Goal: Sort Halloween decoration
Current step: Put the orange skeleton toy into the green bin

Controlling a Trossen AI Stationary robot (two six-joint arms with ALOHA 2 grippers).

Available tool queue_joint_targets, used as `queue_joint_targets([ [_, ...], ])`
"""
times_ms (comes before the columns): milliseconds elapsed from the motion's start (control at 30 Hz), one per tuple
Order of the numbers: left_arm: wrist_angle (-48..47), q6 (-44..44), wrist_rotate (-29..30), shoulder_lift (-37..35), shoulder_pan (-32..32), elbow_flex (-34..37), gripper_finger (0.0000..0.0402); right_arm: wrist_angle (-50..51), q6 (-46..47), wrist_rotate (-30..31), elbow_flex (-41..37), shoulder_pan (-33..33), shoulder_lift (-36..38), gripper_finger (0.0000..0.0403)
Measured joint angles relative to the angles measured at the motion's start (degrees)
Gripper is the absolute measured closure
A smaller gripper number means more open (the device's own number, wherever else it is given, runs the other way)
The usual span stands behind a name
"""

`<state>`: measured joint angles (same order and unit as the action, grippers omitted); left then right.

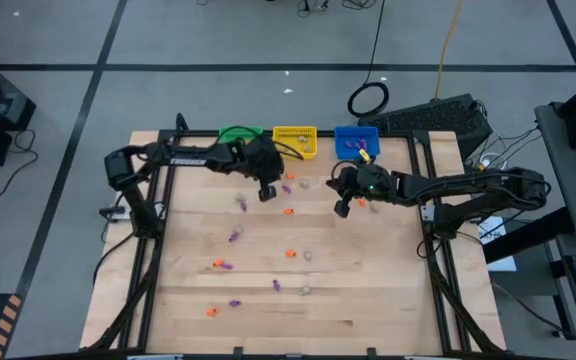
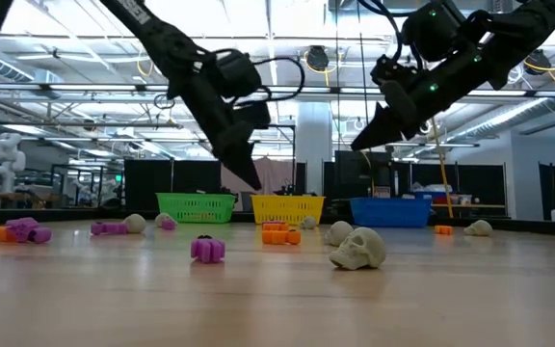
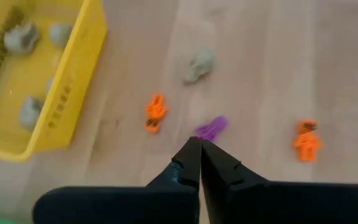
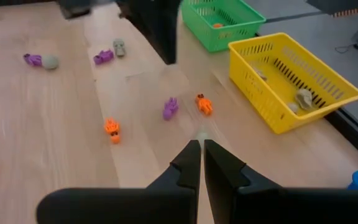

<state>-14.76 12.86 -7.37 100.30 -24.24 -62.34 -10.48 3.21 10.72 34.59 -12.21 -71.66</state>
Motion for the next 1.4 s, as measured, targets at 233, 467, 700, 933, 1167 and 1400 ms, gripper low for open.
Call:
queue_joint_targets([
  [233, 0.35, 0.68, -0.02, 5.45, -3.89, -4.46, 0.0316, -1.85, -1.26, 0.0, 0.0, 0.26, -0.02, 0.0394],
  [467, 1.49, 2.69, -2.94, 10.76, -5.07, -7.98, 0.028, -2.14, -1.04, 0.0, 0.0, 0.33, -0.02, 0.0394],
  [700, 1.24, 4.61, -3.01, 15.27, -5.09, -10.53, 0.0278, -2.14, -1.96, 0.01, 0.0, 0.79, -0.02, 0.0394],
  [933, 1.18, 4.63, -3.01, 15.6, -5.15, -10.73, 0.0278, -2.14, -2.22, 0.02, 0.0, 1.36, -0.03, 0.0394],
  [1167, -1.1, 7.36, -3.69, 15.58, -5.15, -10.73, 0.0278, -2.14, -2.28, 0.0, 0.0, 2.27, -0.04, 0.0394],
  [1400, -2.2, 8.55, -3.8, 15.58, -5.12, -10.71, 0.0278, -2.22, -2.35, 0.0, 0.0, 2.21, -0.04, 0.0394],
])
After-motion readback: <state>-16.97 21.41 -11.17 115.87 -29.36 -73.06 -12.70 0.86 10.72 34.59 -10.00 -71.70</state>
